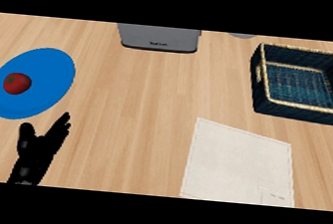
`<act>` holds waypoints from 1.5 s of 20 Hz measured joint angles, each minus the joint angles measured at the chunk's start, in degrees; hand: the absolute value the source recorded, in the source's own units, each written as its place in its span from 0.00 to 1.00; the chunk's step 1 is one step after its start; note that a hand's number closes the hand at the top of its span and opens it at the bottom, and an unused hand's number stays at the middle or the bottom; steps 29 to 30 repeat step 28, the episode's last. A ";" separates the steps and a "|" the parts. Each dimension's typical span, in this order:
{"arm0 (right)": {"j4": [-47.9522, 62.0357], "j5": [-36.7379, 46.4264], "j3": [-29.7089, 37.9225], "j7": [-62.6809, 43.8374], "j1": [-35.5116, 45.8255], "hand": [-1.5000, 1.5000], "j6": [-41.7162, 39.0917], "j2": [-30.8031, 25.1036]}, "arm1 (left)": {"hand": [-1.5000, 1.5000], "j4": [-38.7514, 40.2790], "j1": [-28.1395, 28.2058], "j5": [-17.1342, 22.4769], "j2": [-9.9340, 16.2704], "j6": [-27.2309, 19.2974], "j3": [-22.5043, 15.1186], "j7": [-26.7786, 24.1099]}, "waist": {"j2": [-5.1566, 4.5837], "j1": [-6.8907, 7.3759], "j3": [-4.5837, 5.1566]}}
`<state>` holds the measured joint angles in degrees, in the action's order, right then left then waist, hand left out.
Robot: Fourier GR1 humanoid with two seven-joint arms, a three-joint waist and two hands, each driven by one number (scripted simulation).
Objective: Pick the bell pepper from the placemat and place it in the basket
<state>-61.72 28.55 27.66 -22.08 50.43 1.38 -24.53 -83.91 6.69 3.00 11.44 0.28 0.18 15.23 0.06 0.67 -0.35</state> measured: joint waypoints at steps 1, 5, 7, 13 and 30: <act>0.99 1.69 -0.51 -0.34 -0.41 1.00 0.91 -0.89 | 0.50 -0.14 -0.03 -0.01 -0.21 -0.03 -0.14 0.15 | -0.06 0.06 0.02; 6.18 6.47 -2.37 0.42 -0.81 1.00 2.69 -4.48 | 0.50 1.10 -0.49 -0.35 -0.52 0.04 -0.03 -0.95 | -0.12 0.23 -0.08; 7.14 7.32 -3.43 1.36 -1.42 0.00 1.58 -5.90 | 0.50 0.15 -0.27 -0.11 -0.18 0.20 0.24 0.30 | -0.04 0.12 -0.05; 10.14 7.39 -4.05 7.29 -2.69 0.00 1.62 -9.05 | 0.50 -0.65 0.63 -1.27 -1.20 -0.64 -0.19 0.03 | 0.07 -0.06 -0.01; 10.98 -2.00 6.32 8.23 -5.20 0.00 1.36 -18.45 | 0.50 0.14 1.02 -0.50 -0.62 1.39 1.77 -0.83 | 0.30 -0.67 -0.05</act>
